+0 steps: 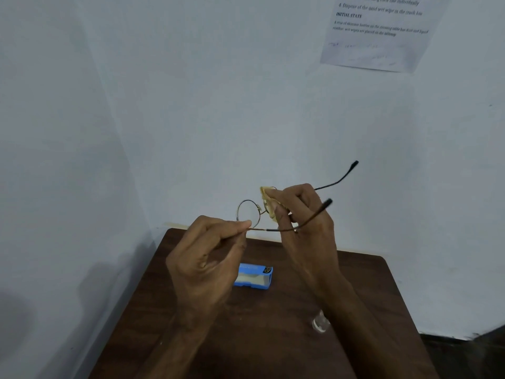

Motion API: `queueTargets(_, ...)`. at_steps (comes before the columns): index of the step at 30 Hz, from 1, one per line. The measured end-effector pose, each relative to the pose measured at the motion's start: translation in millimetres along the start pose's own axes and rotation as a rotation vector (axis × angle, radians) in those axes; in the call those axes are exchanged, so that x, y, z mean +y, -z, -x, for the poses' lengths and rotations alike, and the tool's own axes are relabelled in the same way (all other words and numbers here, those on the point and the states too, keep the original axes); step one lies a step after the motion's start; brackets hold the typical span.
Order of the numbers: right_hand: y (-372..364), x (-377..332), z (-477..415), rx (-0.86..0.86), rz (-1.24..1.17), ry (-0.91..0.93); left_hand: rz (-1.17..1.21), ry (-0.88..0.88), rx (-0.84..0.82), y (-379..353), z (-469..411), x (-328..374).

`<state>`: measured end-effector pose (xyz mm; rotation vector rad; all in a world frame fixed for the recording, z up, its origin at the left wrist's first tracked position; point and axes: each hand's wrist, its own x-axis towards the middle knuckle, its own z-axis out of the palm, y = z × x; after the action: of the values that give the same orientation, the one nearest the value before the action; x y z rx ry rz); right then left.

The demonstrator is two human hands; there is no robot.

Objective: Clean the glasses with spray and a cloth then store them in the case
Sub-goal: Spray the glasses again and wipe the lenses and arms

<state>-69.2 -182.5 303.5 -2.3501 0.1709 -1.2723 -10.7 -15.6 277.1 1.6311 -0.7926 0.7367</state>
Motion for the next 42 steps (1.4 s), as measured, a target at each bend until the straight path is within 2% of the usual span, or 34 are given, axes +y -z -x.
queueTargets(5, -8, 12, -4, 0.047, 0.039, -0.056, -0.047, -0.149, -0.051, 6, 2, -4)
queueTargets(9, -8, 3, 3, 0.026, 0.007, -0.024, -0.081, -0.163, -0.035, 8, 7, -5)
queueTargets(14, -10, 6, -1, 0.053, 0.294, -0.040, -0.092, -0.160, -0.025, 10, 9, -3)
queueTargets(18, -13, 4, 10, 0.091, 0.345, -0.035, -0.081, -0.101, 0.012, 7, 10, 3)
queueTargets(21, -14, -3, 24, 0.118, 0.220, -0.082, -0.086, -0.075, 0.024, 4, 12, 7)
queueTargets(26, -14, -10, 42, 0.049, 0.059, -0.095, 0.002, -0.018, 0.059, 7, 8, 12)
queueTargets(29, -7, 0, 34, 0.099, 0.058, -0.156, 0.051, 0.032, 0.053, 7, 4, 17)
queueTargets(34, -5, -9, 36, 0.026, 0.063, 0.022, 0.107, 0.169, 0.074, 5, 0, 16)
queueTargets(39, 0, 6, 26, 0.080, 0.170, -0.009, 0.179, 0.345, 0.079, 4, -1, 14)
queueTargets(42, -1, 1, 27, 0.022, 0.193, 0.090, 0.262, 0.449, 0.104, 2, -2, 10)
